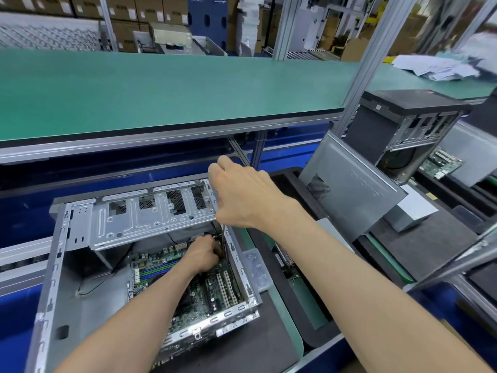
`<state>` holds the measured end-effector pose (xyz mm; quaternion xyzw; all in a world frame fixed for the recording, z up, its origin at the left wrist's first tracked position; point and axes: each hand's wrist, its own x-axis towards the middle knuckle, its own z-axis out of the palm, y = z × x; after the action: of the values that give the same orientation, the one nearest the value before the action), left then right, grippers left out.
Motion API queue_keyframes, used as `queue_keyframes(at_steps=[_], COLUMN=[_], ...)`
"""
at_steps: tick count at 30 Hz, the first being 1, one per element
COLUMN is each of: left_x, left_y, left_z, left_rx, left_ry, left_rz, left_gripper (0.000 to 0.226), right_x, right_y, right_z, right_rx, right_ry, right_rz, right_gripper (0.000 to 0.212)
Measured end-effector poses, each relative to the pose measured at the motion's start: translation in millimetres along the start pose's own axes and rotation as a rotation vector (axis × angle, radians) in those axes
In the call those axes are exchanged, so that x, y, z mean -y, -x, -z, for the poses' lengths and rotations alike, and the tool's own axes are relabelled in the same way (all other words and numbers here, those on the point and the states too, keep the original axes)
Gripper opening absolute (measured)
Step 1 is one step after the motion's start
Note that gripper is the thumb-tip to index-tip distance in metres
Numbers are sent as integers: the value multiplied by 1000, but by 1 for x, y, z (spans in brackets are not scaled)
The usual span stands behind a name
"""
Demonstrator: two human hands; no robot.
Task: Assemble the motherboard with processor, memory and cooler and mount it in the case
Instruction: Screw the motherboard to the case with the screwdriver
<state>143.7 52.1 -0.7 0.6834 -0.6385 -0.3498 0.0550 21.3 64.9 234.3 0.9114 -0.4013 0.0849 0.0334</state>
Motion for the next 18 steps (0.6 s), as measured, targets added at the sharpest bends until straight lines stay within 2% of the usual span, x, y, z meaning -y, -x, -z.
queue_keyframes(at_steps=[2, 7, 10, 13, 18], left_x=[0, 1, 1, 0, 2], left_y=[-1, -2, 0, -1, -2], left_z=[0, -2, -1, -1, -2], left_rx=[-5, -17, -25, -26, -25], left_ry=[4, 14, 8, -1, 8], left_rz=[-3, -6, -8, -8, -24], left_gripper=[34, 38, 29, 29, 38], right_x=[0, 5, 4, 4, 7], right_y=[2, 1, 0, 2, 1], right_z=[1, -8, -5, -4, -8], right_rx=[9, -123, -44, 23, -93], right_ry=[-28, 157, 35, -58, 143], right_rz=[8, -66, 6, 36, -39], right_gripper=[26, 28, 33, 29, 23])
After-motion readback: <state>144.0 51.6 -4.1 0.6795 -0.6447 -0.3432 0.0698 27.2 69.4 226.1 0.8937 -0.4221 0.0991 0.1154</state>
